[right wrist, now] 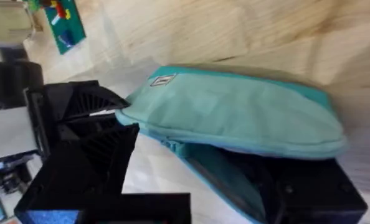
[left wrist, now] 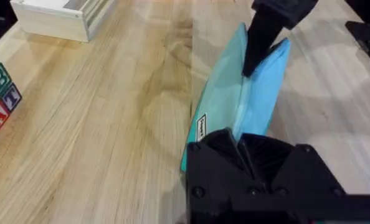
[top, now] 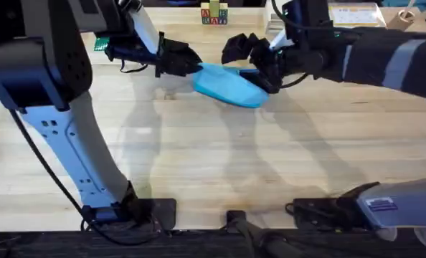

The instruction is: Unzip the bag, pick up the pens from the table one at a time and place them inside, then zip the bag closed.

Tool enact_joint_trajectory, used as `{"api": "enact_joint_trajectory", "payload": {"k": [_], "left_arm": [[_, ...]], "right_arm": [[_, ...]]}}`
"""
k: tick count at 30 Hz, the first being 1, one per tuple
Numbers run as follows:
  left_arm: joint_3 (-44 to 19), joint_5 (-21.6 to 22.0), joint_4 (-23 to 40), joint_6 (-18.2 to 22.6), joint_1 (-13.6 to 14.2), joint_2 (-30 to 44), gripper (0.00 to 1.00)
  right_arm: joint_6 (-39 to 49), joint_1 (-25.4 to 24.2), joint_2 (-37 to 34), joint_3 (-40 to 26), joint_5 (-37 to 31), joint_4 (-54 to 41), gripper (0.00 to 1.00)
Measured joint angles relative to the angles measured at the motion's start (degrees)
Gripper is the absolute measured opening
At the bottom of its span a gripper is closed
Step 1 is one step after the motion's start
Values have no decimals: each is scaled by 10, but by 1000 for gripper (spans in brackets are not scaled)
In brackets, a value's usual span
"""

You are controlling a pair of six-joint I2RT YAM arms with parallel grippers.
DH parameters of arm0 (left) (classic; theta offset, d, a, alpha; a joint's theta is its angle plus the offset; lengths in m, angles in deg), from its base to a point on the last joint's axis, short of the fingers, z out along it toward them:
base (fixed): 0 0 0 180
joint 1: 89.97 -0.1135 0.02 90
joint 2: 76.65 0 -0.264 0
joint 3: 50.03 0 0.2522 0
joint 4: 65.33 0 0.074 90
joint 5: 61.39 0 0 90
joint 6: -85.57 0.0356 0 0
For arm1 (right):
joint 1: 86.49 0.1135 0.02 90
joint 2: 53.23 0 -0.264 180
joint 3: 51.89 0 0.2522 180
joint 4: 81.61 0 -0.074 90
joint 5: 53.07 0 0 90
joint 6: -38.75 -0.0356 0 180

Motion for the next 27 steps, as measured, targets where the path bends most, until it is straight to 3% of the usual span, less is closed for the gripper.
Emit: {"api": "enact_joint_trajectory", "payload": {"k": [27], "left_arm": [[0,0,0,0,0,0,42]], "right_arm": [[-46,9,-6,0,48,66,998]]}}
